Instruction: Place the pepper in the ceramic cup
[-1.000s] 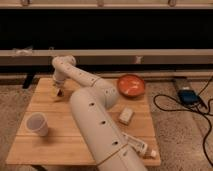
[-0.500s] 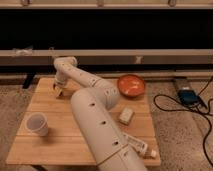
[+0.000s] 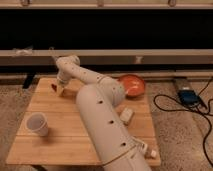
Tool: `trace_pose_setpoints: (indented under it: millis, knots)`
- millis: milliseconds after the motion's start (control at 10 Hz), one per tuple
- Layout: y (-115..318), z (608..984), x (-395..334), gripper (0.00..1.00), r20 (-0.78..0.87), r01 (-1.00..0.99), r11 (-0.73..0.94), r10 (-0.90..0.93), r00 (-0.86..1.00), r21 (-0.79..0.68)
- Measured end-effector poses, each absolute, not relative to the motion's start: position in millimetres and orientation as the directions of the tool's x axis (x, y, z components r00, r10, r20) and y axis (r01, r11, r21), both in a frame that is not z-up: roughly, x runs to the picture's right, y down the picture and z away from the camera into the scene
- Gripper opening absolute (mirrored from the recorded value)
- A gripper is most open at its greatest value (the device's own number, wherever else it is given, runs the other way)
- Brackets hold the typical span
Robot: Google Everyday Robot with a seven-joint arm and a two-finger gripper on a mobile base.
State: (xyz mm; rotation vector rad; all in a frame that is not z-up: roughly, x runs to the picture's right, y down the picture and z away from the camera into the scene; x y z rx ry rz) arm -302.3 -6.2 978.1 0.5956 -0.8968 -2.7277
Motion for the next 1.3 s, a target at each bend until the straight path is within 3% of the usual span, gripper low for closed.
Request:
trace_pose_setpoints:
  millis: [400, 1300]
  knots:
    - [-26, 938, -286, 0.0, -0.385, 0.017, -0.849, -0.257, -0.887, 0.527]
    - [-34, 782, -207, 0.0, -0.518, -0.154, -0.945, -0.019, -0.855, 0.289]
